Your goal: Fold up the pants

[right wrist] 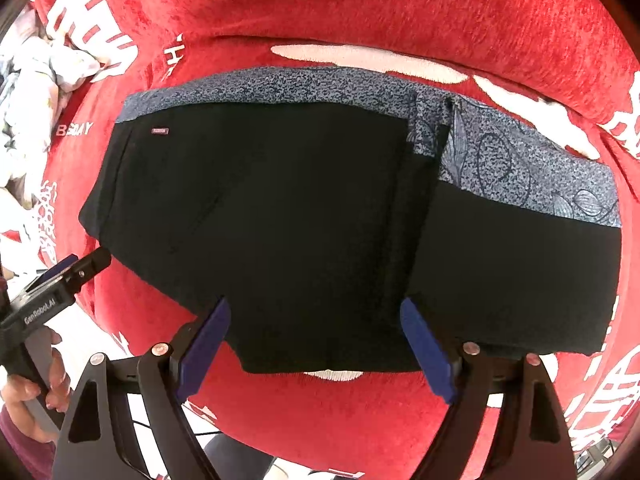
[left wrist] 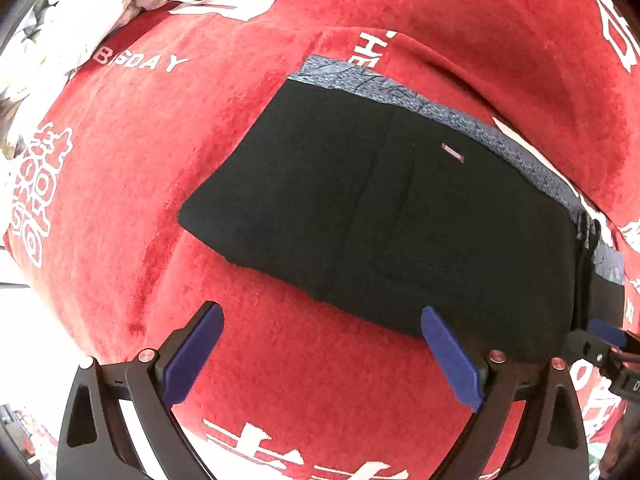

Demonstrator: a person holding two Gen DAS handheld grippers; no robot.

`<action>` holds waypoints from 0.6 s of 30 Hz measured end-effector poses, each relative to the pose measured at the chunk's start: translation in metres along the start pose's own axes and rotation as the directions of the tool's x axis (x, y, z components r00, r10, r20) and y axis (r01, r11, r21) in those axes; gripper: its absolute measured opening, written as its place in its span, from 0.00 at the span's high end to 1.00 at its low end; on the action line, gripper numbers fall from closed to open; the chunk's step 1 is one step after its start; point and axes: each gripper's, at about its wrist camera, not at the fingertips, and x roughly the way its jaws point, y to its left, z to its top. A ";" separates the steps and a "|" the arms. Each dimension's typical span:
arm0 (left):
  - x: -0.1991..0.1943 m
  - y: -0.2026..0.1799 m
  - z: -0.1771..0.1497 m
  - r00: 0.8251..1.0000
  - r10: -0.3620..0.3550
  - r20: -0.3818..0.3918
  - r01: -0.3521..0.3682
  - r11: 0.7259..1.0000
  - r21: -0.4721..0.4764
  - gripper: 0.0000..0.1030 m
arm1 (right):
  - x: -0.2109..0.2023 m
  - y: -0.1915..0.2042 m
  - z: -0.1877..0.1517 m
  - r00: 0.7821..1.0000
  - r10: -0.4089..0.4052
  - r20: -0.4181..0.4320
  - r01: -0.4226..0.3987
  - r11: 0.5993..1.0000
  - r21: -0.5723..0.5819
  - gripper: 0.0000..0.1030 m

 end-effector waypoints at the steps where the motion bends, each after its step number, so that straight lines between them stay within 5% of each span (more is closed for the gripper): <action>1: 0.001 0.001 0.001 1.000 0.001 -0.001 -0.001 1.000 -0.003 0.03 | 0.000 -0.001 0.000 1.000 0.002 0.001 -0.002 1.000 0.002 0.13; 10: 0.002 0.012 0.009 1.000 -0.030 0.003 0.030 0.999 -0.041 0.03 | 0.002 -0.002 -0.005 1.000 0.008 0.002 -0.008 1.000 0.015 0.13; 18: 0.003 0.025 0.007 0.984 -0.176 0.024 0.177 0.981 -0.080 0.03 | 0.005 -0.005 -0.011 0.999 0.036 0.005 -0.036 0.999 0.031 0.09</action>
